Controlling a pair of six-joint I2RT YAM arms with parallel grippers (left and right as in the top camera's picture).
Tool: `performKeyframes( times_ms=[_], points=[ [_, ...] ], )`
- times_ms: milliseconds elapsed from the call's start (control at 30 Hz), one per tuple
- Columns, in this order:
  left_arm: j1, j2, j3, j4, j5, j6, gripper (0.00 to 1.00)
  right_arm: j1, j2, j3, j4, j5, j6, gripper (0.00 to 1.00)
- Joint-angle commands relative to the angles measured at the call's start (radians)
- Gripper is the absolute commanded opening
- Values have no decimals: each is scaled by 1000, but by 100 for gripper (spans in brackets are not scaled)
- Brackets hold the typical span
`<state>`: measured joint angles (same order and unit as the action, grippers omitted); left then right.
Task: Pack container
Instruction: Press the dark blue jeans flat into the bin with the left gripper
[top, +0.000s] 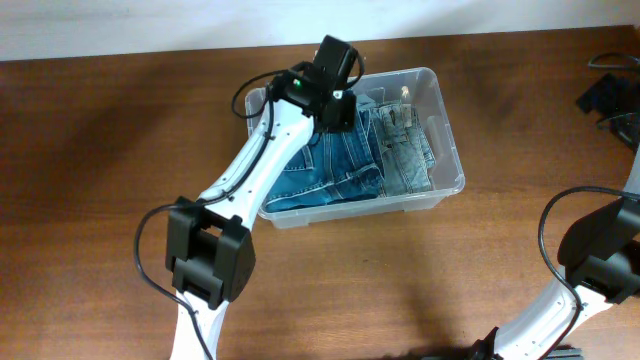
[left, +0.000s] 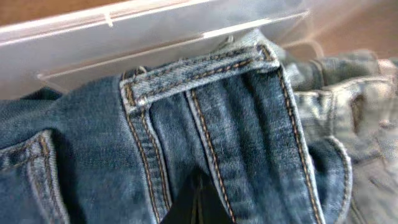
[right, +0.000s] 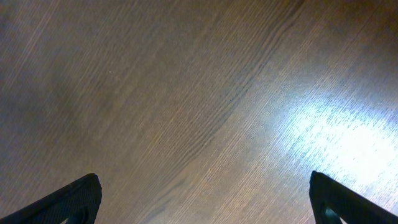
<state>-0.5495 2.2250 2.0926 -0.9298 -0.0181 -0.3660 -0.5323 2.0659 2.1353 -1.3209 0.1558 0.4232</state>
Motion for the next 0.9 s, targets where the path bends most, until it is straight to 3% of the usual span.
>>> performKeyframes(
  times_ms=[0,200,600,867],
  points=[
    [2,-19,-92,59,4,2,1,2,5,-5,0,5,12,98],
    [2,-19,-160,119,1,32,1,2,5,-5,0,5,12,99],
    [2,-115,-37,128,0,69,1,2,5,-5,0,5,12,98],
    [2,-72,-39,177,3,68,1,2,5,-5,0,5,12,98]
  ],
)
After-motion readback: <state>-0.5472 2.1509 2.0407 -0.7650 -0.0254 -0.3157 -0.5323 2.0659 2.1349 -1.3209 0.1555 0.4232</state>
